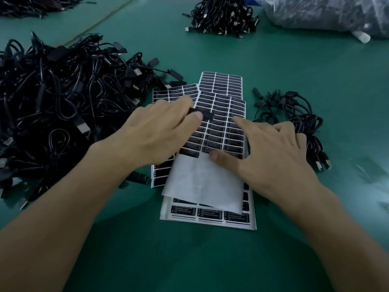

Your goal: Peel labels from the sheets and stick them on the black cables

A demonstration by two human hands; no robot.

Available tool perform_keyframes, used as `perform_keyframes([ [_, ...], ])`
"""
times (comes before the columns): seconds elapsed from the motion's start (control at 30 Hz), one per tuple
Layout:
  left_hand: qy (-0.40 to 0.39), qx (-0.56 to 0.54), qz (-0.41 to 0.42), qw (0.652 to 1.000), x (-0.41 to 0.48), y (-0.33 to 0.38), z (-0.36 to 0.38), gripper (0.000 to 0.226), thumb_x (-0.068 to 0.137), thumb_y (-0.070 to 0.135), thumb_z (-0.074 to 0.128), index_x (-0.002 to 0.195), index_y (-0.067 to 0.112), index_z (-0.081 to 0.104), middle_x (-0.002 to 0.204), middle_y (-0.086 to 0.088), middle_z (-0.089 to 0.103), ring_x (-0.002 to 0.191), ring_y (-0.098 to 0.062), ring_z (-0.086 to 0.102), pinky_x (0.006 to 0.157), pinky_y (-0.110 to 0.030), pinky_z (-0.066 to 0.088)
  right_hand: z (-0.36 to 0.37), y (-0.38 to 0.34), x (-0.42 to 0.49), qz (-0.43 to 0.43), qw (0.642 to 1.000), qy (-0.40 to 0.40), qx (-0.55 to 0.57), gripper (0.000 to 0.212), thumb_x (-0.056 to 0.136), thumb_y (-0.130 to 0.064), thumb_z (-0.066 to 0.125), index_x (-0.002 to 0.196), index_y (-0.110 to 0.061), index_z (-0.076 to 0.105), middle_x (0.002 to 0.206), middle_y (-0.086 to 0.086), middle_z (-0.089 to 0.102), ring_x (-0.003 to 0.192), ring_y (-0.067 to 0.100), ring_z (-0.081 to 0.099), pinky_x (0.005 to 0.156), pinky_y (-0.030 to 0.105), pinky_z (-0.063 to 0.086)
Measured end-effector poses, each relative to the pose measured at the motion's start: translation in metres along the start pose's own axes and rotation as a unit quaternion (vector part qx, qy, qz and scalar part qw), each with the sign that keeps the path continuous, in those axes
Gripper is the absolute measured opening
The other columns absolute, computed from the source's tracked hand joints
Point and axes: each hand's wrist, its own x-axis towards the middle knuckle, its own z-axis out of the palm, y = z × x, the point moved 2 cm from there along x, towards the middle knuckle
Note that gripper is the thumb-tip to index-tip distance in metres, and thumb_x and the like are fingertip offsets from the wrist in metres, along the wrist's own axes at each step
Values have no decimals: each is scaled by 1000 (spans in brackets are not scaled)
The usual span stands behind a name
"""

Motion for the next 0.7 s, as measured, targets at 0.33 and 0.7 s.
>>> perform_keyframes([
  [0.33, -82, -70, -64, 992, 3, -11, 12, 70, 49, 86, 70, 85, 34, 40, 93, 17, 57, 74, -5, 55, 61, -34, 45, -2, -2, 0, -8, 995, 3, 97, 66, 91, -63, 52, 151, -43, 31, 110, -13, 53, 119, 15, 26, 84, 35, 15],
  [0.7, -9, -89, -49, 995, 7, -13, 14, 56, 66, 70, 68, 78, 22, 41, 85, 4, 49, 74, -21, 55, 71, -47, 52, -12, -10, -8, 53, 997, -30, -46, 82, 74, -87, 22, 102, -24, 67, 137, 1, 44, 126, 25, 25, 93, 46, 21],
])
